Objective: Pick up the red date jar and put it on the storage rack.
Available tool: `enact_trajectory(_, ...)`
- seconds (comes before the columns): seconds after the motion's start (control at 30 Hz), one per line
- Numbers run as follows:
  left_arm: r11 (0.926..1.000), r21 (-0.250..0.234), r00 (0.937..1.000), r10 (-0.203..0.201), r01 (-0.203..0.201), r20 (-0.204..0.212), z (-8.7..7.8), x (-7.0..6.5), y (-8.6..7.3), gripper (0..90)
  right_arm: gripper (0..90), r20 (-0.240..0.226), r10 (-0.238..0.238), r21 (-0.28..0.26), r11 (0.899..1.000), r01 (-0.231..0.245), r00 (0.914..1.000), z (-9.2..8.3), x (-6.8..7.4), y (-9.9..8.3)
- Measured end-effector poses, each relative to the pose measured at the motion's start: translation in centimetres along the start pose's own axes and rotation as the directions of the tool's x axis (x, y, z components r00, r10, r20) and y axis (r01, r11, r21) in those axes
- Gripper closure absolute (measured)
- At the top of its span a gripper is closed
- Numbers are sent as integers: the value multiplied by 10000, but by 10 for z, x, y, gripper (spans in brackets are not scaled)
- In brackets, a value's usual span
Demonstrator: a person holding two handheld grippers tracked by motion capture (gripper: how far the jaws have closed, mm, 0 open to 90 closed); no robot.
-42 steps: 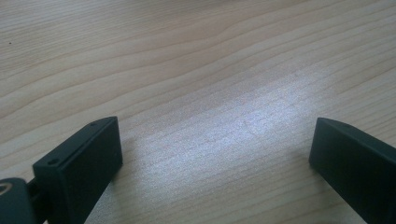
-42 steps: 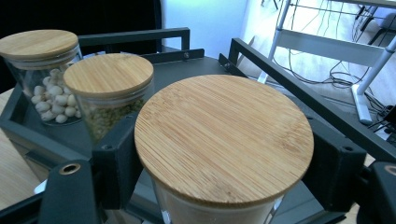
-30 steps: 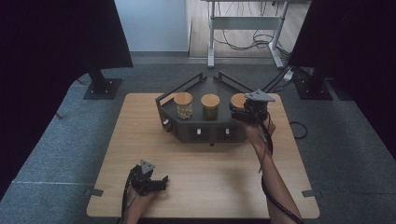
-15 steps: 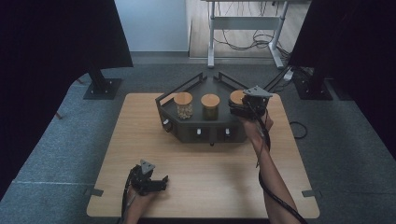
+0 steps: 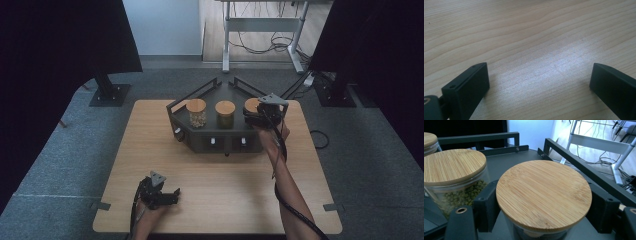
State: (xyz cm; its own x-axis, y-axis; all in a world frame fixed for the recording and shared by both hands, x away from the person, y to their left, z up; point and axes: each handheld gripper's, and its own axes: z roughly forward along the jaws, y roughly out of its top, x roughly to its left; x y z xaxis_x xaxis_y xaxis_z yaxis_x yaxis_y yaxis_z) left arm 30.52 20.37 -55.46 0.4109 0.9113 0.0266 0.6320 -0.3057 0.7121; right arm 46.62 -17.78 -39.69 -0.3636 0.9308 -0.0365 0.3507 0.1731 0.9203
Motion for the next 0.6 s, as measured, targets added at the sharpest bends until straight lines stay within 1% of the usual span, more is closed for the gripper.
enact_trajectory(0.23, 10000, 18, 10000, 20, -20, 0, 0, 0, 0, 22, 231, -129, 105, 102, 9999, -104, 9999, 1, -2, -4)
enact_trajectory(0.33, 10000, 18, 10000, 21, -21, 0, 0, 0, 0, 22, 231, -173, 322, 33, 9995, -322, 9993, 1, -4, -5)
enact_trajectory(0.47, 10000, 11, 10000, 13, -13, -2, 0, 0, 0, 22, 231, -291, 531, 95, 9986, -529, 9982, 1, -7, -6)
enact_trajectory(0.6, 10000, 10, 10000, 13, -13, -1, 0, 0, 0, 22, 231, -347, 582, 145, 9982, -577, 9977, 1, -8, -6)
